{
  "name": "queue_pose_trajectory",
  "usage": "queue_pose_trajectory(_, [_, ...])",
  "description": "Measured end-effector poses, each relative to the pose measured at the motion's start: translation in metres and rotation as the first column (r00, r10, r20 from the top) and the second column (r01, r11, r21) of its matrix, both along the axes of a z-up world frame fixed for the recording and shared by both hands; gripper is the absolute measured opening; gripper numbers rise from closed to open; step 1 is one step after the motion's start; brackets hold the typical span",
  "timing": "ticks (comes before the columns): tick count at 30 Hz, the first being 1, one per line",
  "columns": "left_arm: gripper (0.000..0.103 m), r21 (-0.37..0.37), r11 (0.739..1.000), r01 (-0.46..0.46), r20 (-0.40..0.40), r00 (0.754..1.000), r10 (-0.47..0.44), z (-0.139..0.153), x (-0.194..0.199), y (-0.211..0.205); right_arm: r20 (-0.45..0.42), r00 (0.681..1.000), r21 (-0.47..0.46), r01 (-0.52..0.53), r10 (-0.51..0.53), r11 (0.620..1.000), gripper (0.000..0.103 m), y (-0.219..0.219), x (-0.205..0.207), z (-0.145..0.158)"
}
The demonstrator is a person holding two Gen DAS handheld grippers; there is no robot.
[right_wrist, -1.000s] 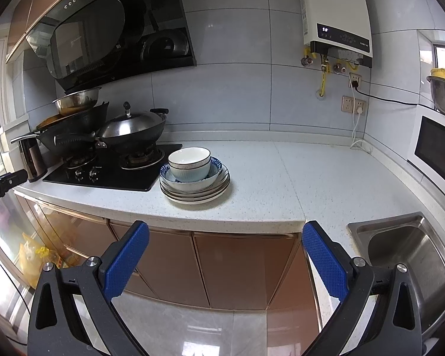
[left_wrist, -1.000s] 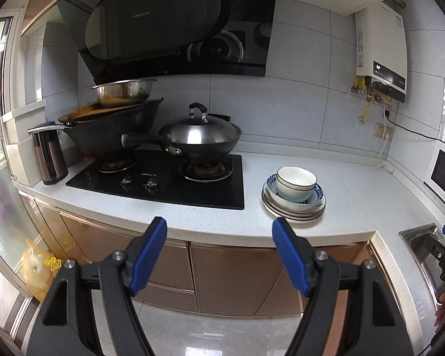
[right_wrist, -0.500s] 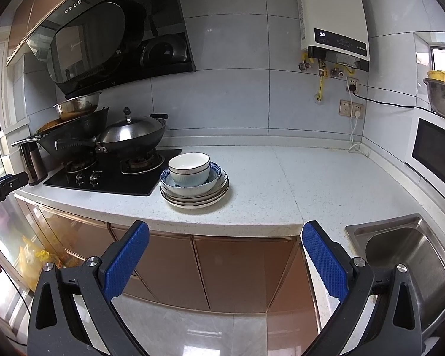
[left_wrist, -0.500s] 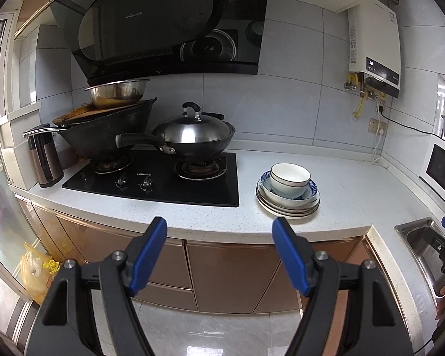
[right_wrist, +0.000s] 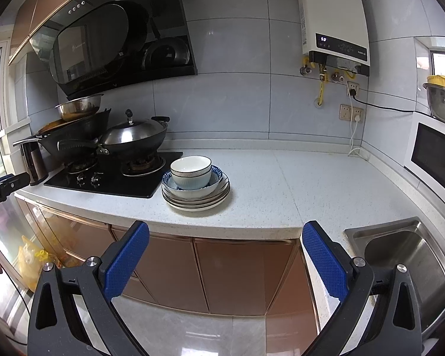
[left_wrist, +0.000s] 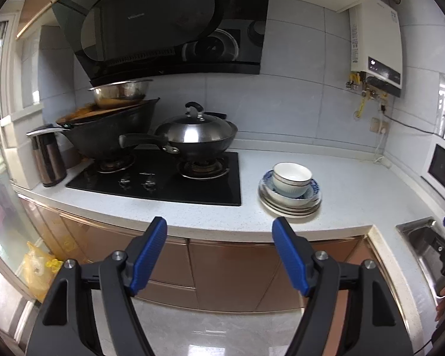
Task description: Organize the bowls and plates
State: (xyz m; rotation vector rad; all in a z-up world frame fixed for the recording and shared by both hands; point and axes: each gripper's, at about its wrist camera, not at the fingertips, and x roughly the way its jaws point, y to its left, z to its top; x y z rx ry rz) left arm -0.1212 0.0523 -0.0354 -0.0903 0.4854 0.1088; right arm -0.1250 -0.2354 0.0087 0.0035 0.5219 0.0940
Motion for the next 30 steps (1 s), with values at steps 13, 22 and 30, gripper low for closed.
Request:
queue_pose_trajectory(13, [0.073, 0.017, 1.000, -0.020, 0.017, 1.000, 0.020, 0.0007, -0.0090, 0.0031, 0.006, 1.000, -0.007, -0.011, 0.011, 1.000, 0.102, 0.0035, -0.0017, 0.0016])
queue_pose_trajectory(22, [0.073, -0.004, 1.000, -0.011, 0.005, 1.000, 0.011, -0.0001, -0.0086, 0.0045, 0.005, 1.000, -0.009, -0.020, 0.020, 1.000, 0.102, 0.0064, -0.0018, 0.0008])
queue_pose_trajectory(30, [0.073, -0.006, 1.000, -0.017, -0.008, 1.000, 0.017, -0.0020, -0.0075, 0.0055, -0.004, 1.000, -0.006, -0.024, 0.024, 1.000, 0.102, 0.0084, 0.0002, -0.0004])
